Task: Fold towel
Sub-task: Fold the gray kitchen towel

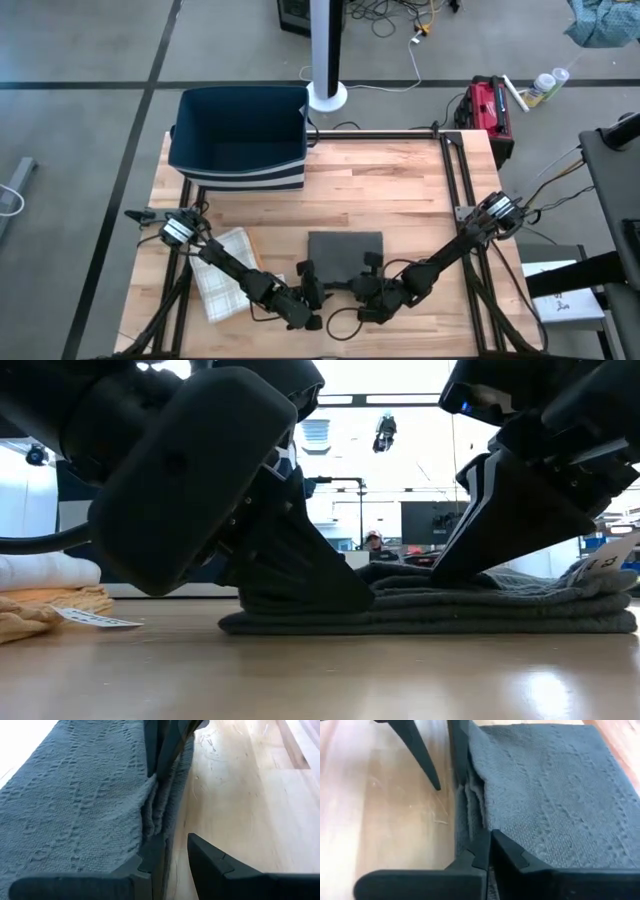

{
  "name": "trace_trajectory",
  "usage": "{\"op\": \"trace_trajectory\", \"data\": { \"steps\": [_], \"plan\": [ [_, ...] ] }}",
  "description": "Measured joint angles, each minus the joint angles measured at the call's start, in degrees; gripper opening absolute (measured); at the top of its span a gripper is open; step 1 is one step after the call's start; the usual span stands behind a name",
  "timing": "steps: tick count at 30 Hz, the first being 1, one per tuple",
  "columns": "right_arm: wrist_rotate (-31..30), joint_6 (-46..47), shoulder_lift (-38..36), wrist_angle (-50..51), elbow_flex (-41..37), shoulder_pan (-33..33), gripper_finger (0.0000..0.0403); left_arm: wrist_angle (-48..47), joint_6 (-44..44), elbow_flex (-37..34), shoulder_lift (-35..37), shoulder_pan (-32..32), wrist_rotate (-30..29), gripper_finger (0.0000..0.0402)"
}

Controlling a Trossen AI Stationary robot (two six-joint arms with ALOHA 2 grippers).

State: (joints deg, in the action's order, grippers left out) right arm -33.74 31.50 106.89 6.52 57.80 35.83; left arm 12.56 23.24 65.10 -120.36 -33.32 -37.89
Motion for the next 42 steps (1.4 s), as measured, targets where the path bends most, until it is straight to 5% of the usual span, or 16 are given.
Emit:
{"op": "trace_trajectory", "data": {
  "steps": [12,25,42],
  "plan": [
    [0.5,-1.5,0.1,-0.9,0.0,-0.1,0.0008,0.0,0.0,0.0,0.0,0.0,0.0,0.0077],
    [-0.8,-3.0,0.1,-1.1,-0.7,-1.3,0.0117,0.0,0.0,0.0,0.0,0.0,0.0,0.0077],
    [4.4,-1.7,0.1,-2.1,-1.9,-3.0,0.0057,0.1,0.0,0.0,0.0,0.7,0.0,0.0076]
  ]
}}
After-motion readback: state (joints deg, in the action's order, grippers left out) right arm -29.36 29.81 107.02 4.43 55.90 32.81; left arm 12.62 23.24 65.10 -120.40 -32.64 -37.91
